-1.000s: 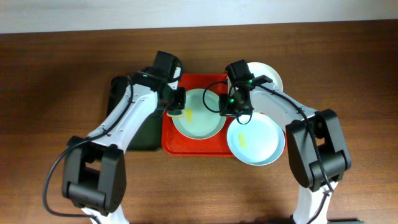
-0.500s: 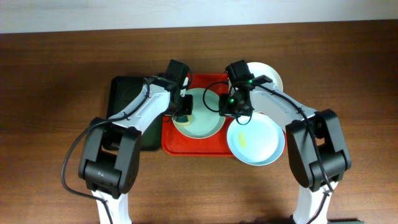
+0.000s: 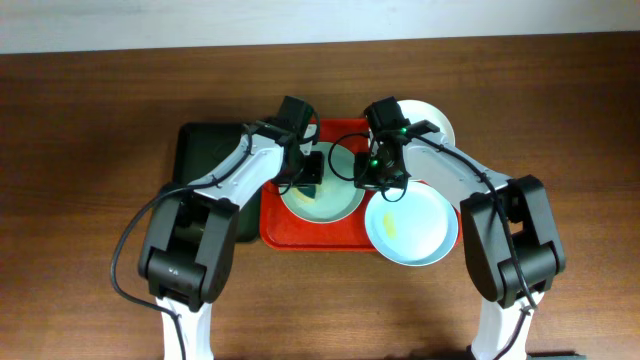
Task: Clean dirty plates on tray and stack at the side
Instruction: 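Hold the plate with the right gripper and scrub it with the sponge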
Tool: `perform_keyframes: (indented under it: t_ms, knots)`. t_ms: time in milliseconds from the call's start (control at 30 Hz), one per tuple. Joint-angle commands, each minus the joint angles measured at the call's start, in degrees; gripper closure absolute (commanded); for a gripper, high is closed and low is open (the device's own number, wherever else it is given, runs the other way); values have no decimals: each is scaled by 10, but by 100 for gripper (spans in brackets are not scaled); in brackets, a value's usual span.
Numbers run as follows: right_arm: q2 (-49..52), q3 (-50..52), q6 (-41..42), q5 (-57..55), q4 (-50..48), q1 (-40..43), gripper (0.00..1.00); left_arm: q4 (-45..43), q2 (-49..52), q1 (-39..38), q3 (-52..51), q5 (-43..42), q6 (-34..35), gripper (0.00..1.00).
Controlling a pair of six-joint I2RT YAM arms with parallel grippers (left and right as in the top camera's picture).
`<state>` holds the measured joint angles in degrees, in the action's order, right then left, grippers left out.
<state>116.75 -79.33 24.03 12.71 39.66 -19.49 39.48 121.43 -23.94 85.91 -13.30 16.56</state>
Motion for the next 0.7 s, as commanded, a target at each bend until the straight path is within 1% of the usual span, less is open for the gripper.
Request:
perform_keyframes:
  t_ms: [0, 133, 433, 667]
  knots:
    - [4, -7, 5, 8, 6, -4, 96, 4, 28, -6, 26, -75, 5, 100]
    - [4, -7, 5, 8, 7, -4, 96, 38, 13, 10, 66, -72, -9, 100]
    - [4, -7, 5, 8, 6, -4, 96, 60, -6, 14, 76, 29, -10, 100]
    - [4, -7, 5, 8, 7, -4, 96, 85, -15, 20, 118, 37, -21, 100]
